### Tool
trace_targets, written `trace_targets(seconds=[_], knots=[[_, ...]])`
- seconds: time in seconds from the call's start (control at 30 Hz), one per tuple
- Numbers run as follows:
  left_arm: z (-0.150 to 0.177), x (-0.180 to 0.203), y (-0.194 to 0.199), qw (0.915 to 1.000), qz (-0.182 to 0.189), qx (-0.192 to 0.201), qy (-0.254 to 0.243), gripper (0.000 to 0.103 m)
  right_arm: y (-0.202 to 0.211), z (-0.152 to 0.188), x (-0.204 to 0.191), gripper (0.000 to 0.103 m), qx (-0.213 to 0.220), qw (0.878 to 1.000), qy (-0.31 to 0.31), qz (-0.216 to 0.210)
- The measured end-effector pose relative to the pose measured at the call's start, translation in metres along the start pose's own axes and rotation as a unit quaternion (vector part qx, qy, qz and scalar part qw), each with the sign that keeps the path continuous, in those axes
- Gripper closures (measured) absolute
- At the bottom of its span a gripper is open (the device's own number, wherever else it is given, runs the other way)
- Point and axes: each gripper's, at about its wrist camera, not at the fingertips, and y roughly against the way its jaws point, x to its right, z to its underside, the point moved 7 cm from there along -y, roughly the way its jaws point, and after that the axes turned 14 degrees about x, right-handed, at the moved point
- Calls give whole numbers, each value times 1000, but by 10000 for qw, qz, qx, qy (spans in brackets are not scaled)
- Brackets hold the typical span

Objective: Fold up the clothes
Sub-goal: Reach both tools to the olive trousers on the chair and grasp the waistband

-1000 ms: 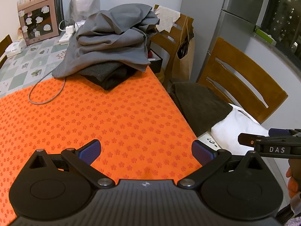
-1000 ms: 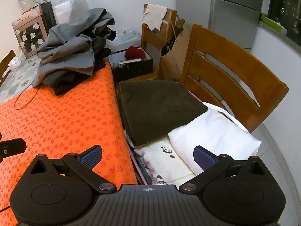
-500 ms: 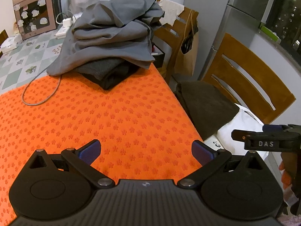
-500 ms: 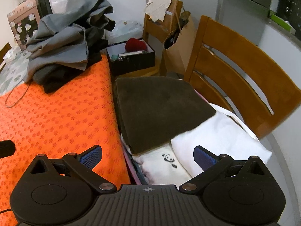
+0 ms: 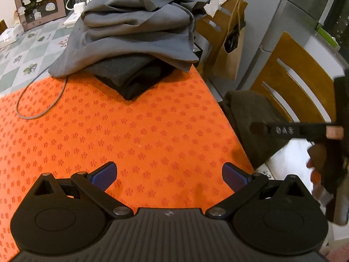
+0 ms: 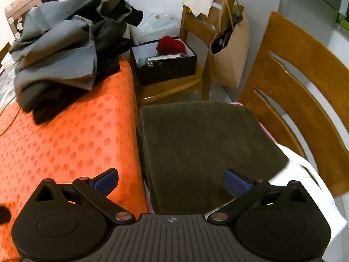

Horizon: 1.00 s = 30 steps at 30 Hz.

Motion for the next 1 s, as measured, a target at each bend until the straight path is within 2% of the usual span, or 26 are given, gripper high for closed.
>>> trace_targets(seconds=[0.3, 0.47, 0.57, 0.63, 0.67, 0.73, 0.77, 0.9, 1.0], knots=[[-8, 3, -29, 9998, 109, -68, -156, 0, -58, -26, -4, 2, 24, 9999, -146, 65], [-11, 2, -39, 9996, 142, -74, -250, 0, -96, -30, -8, 18, -133, 9996, -48, 225], [-13, 0, -42, 9995, 149, -41, -274, 0, -106, -26, -7, 32, -215, 9993, -51, 300], [-15, 0, -43, 9994, 167, -9, -303, 0, -108, -23, -6, 46, -217, 9994, -59, 281], [-15, 0, -44, 9993, 176, 7, -318, 0, -104, -23, -5, 50, -143, 9996, -39, 253], [-16, 2, -46, 9992, 214, 3, -350, 0, -94, -24, -2, 74, -41, 9998, -90, 175], [-16, 3, -47, 9991, 239, -7, -363, 0, -86, -24, 1, 78, -3, 9997, -119, 211], [-20, 13, -51, 9982, 447, 74, -389, 0, -47, -25, 29, 84, 250, 9980, -353, 468], [-25, 28, -58, 9959, 646, 114, -624, 0, -8, -19, 65, 86, 405, 9924, -859, 780]])
